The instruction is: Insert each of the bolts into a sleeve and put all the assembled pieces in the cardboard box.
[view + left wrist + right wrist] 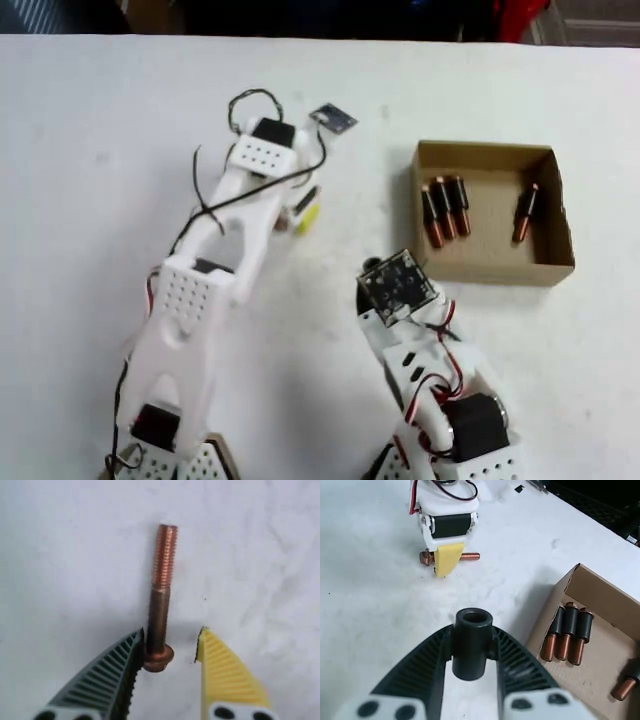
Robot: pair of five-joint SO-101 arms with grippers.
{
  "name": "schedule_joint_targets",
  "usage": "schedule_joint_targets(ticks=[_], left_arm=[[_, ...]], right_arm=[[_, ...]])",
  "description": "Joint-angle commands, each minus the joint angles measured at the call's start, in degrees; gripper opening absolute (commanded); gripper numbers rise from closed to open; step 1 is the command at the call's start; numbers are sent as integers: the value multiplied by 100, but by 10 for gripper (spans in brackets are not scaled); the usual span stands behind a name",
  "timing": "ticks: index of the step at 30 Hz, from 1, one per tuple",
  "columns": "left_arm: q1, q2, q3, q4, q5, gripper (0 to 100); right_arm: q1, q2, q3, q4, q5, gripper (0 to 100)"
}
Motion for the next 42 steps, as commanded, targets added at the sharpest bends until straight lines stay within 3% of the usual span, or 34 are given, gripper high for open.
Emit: schedule_joint_targets(ticks=[1,8,12,28,40,42], left_arm=[[119,154,-413,334,-70,199],[127,549,-1037,782,-70,16],[119,673,-1257,809,-62,55],[-66,673,-1266,914,-62,57],[-154,-215,-1204,1178,-70,56],[-154,-303,-1204,1178,-378,56]], right_arm=[[48,-75,-53,-136,-53,16],[48,-75,35,-163,-35,16],[48,-75,35,-163,-26,16],[48,-75,35,-163,-18,16],[48,-75,35,-163,-18,16],[48,-75,35,-163,-18,16]])
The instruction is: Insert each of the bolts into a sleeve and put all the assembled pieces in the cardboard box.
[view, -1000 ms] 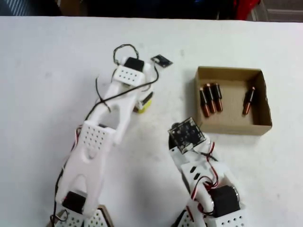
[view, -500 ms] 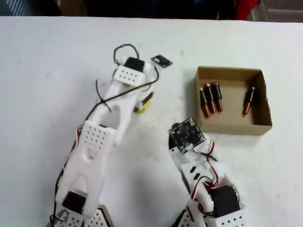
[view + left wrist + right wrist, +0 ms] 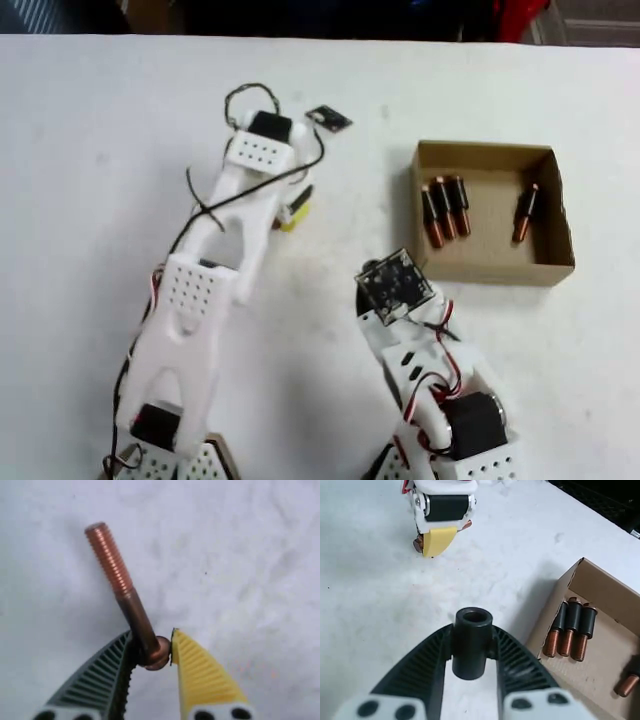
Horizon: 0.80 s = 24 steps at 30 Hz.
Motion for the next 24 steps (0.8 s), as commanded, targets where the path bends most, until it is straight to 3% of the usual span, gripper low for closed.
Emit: schedule_joint_targets(ticks=[1,5,9,16,24], left_arm=[[-75,-629,-88,114,-651,56],[-110,-734,35,123,-1793,56],[-286,-1095,765,123,-2479,56],[-708,-2536,2541,114,-3297,56],[-699,-4708,4475,79,-3842,56]], right_arm=[[48,-75,-70,-163,-18,16],[48,-75,-35,-163,-18,16],[48,-75,-18,-171,-18,16],[48,-75,-18,-171,-9,16],[48,-75,-18,-171,-9,16]])
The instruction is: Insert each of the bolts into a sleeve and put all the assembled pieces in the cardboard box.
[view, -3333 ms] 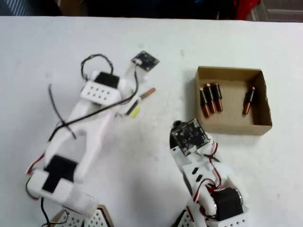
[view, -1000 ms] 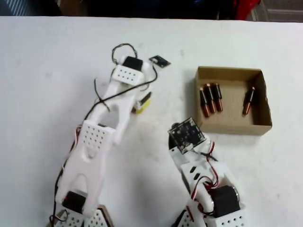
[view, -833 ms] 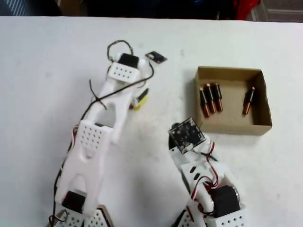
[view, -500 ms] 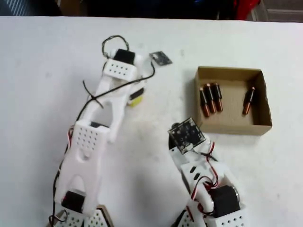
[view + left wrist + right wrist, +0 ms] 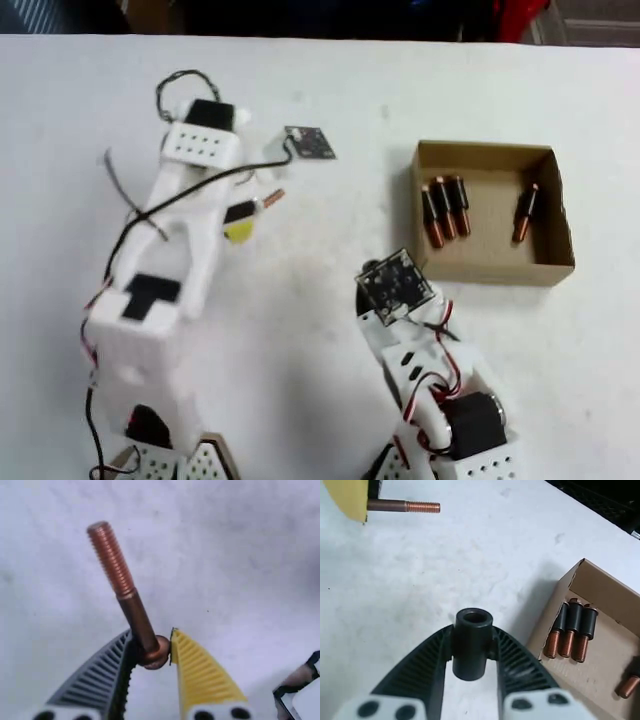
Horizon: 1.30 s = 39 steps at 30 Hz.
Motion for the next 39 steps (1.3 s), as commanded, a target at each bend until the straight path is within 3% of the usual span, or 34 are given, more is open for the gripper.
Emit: schedule_joint_targets(ticks=[1,7,14,22,30,35,39], left_arm=[[-31,-1314,686,70,-158,56],[-57,-2475,2382,-246,-677,44],[-356,-3196,4053,-1556,-1363,24],[-796,-2756,5011,-3429,-2347,27],[-804,-1930,4765,-3499,-2804,29],[-804,-1789,4536,-3499,-2778,139],[-804,-1798,4536,-3543,-2778,142]], right_arm=[[48,-57,-53,-154,-9,16],[48,-57,-53,-154,-9,16],[48,-57,-44,-154,-18,16],[48,-57,-44,-154,-18,16],[48,-57,-44,-154,-9,16],[48,-57,-44,-154,-9,16],[48,-57,-44,-154,-9,16]])
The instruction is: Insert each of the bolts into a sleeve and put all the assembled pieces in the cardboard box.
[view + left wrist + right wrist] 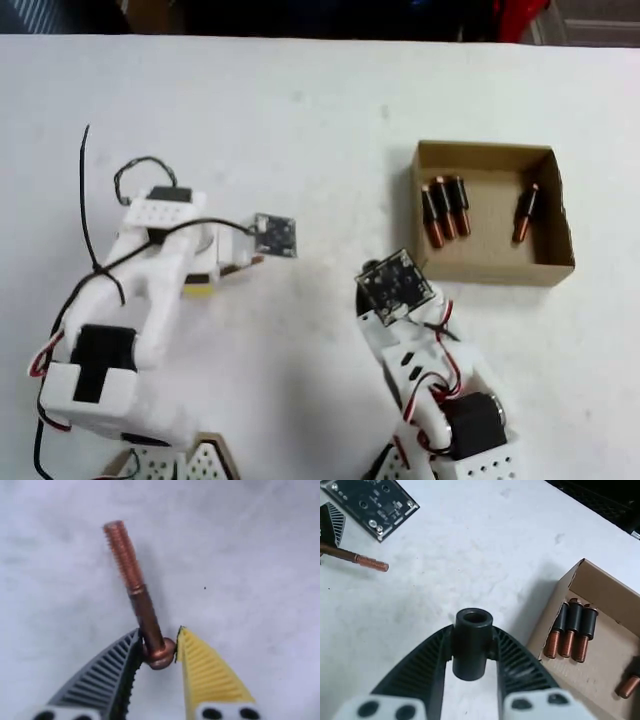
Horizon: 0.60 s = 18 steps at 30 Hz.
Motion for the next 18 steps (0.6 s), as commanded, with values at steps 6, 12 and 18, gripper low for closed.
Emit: schedule_joint_targets(ticks=[6,12,18], left_arm=[[-84,-48,-492,-18,-44,142],[-84,-497,-844,360,396,142],[-66,-1613,-1354,580,1987,142]], right_arm=[[48,-57,-44,-154,-9,16],[48,-57,-44,-154,-9,16],[48,-57,-44,-154,-9,16]])
